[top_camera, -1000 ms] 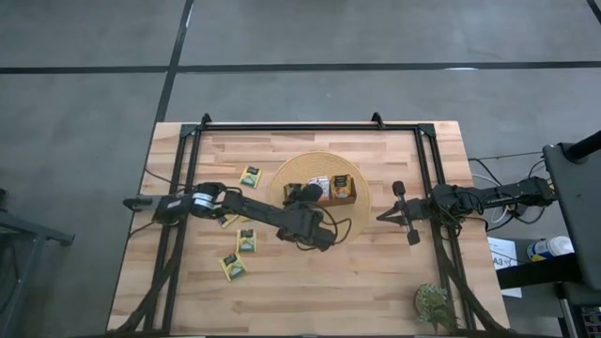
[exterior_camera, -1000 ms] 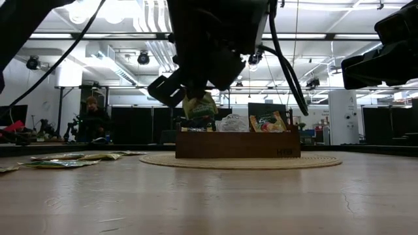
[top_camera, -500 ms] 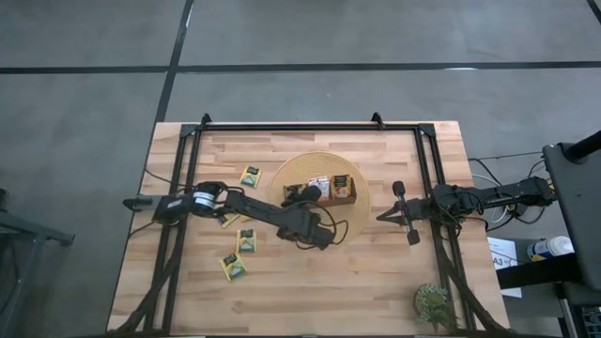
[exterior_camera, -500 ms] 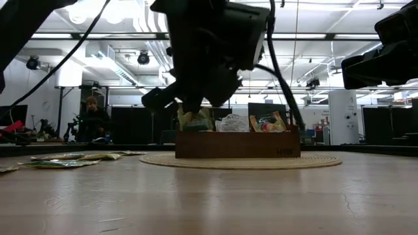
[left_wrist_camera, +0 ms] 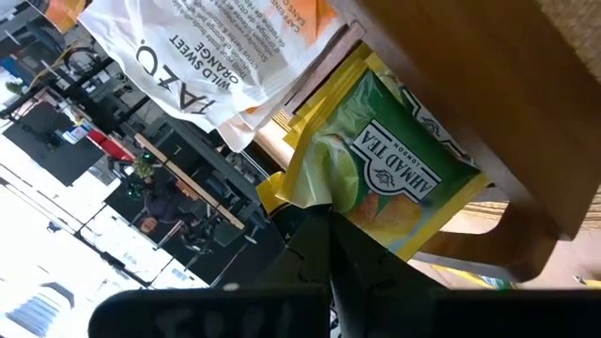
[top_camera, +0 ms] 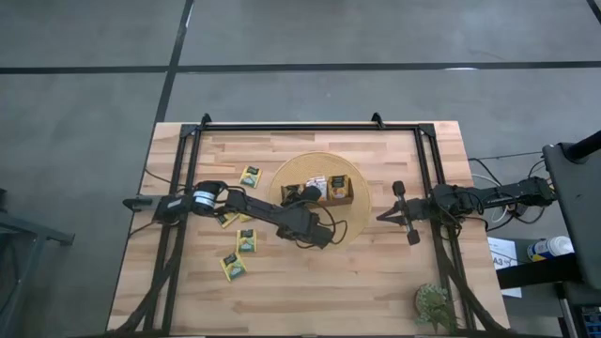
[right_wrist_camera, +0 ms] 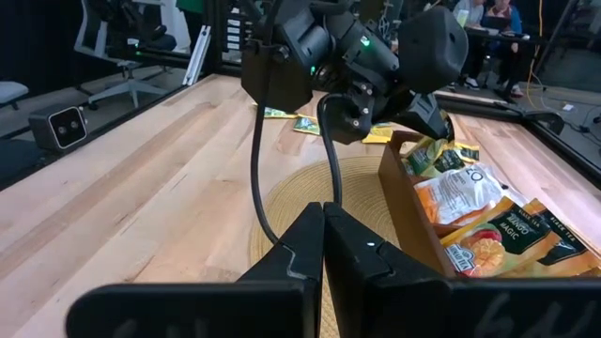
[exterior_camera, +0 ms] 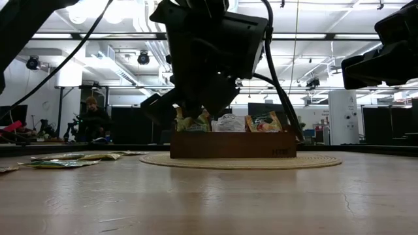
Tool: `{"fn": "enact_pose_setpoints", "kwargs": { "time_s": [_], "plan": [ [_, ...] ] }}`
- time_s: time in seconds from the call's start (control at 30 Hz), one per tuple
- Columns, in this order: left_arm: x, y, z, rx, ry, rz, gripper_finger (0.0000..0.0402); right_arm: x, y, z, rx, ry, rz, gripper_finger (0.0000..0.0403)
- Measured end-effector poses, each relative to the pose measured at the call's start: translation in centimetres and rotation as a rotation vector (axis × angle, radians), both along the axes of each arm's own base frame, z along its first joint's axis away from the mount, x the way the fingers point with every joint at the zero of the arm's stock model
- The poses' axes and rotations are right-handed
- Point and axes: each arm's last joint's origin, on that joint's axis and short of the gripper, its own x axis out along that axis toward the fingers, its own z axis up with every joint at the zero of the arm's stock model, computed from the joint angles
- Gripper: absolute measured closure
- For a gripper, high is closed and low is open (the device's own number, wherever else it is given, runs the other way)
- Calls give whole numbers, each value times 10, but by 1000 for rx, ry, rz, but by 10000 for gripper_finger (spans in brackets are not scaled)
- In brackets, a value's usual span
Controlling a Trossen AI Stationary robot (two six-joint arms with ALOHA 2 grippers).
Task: Pick & Place Tea
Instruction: Put the yellow tea bag into the left section of the wooden organizer
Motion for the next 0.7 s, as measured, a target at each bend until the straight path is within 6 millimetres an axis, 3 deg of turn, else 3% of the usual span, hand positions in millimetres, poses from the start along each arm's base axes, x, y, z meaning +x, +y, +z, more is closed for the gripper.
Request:
{"fn": "enact_pose_setpoints", "kwargs": {
  "time_s": [0.7],
  "plan": [
    [0, -2, 0, 8, 49, -37, 393, 0, 0, 0, 0, 0, 0, 394]
  ]
}}
